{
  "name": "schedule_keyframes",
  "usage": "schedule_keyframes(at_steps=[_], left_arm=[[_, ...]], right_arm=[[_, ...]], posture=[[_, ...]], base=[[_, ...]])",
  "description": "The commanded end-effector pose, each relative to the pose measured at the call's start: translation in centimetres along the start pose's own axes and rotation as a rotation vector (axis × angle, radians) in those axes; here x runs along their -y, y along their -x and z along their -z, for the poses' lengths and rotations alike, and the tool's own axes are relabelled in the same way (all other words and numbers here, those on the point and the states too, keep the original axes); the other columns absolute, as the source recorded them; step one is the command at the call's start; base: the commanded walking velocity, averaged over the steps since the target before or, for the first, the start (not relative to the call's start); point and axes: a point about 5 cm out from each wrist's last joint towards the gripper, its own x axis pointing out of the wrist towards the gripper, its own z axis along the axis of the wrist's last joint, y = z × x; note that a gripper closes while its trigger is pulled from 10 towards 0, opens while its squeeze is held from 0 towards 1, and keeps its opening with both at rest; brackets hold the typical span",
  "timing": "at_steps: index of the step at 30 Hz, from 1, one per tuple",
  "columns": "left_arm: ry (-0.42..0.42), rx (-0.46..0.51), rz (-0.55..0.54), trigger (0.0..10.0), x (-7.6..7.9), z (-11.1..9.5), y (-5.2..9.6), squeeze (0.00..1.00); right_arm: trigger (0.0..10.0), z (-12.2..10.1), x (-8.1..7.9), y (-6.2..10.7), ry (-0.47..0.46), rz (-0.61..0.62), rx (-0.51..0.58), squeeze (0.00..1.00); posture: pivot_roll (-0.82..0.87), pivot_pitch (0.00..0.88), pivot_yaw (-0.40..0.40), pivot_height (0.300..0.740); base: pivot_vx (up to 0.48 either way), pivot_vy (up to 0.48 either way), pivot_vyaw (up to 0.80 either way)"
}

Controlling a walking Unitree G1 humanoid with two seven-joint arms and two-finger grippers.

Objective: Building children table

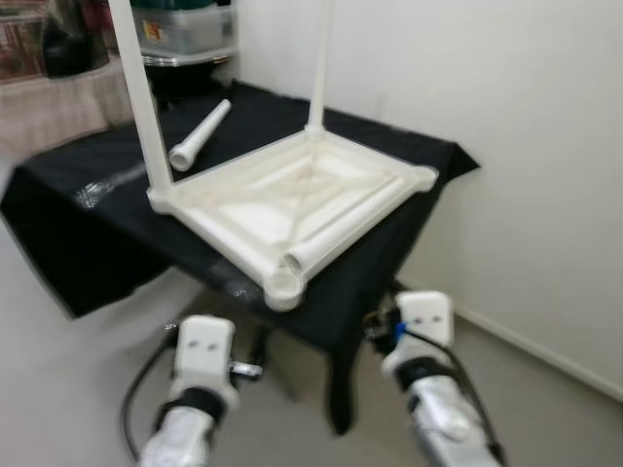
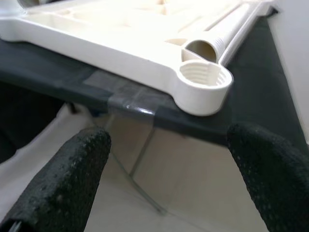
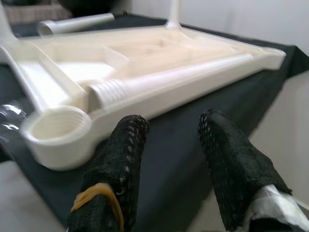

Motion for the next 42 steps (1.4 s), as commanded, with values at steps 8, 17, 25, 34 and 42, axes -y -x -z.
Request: schedule_keyframes(at_steps=[8, 17, 25, 34, 42], left_arm=[[-0.01, 0.003, 0.001, 10.0, -0.06, -0.22, 0.02, 0.0], [-0.013, 0.004, 0.005, 10.0, 0.08, -0.25, 0.0, 0.0], [-0.023, 0.009, 0.018, 10.0, 0.14, -0.31, -0.06, 0.0], [-0.051, 0.014, 0.044, 10.0, 0.45, -0.36, -0.05, 0.0], [-0.055, 0.015, 0.05, 10.0, 0.51, -0.4, -0.03, 0.0]], right_arm=[[10.0, -0.53, -0.22, -0.06, -0.007, -0.005, 0.021, 0.0], [10.0, -0.52, -0.07, -0.05, -0.003, -0.004, 0.021, 0.0], [10.0, -0.49, -0.1, -0.13, -0.003, -0.004, 0.021, 0.0], [10.0, -0.46, -0.14, -0.14, -0.003, -0.005, 0.021, 0.0], [10.0, -0.52, -0.14, -0.15, -0.001, -0.008, 0.025, 0.0]], posture=[[0.08, 0.107, -0.085, 0.74], [0.08, 0.109, -0.086, 0.74], [0.08, 0.111, -0.087, 0.74], [0.08, 0.115, -0.083, 0.74], [0.09, 0.12, -0.084, 0.74]], base=[[0.0, 0.48, 0.0], [0.0, 0.48, 0.0], [0.0, 0.48, 0.0], [0.192, 0.341, 0.0], [0.478, 0.0, 0.0]])
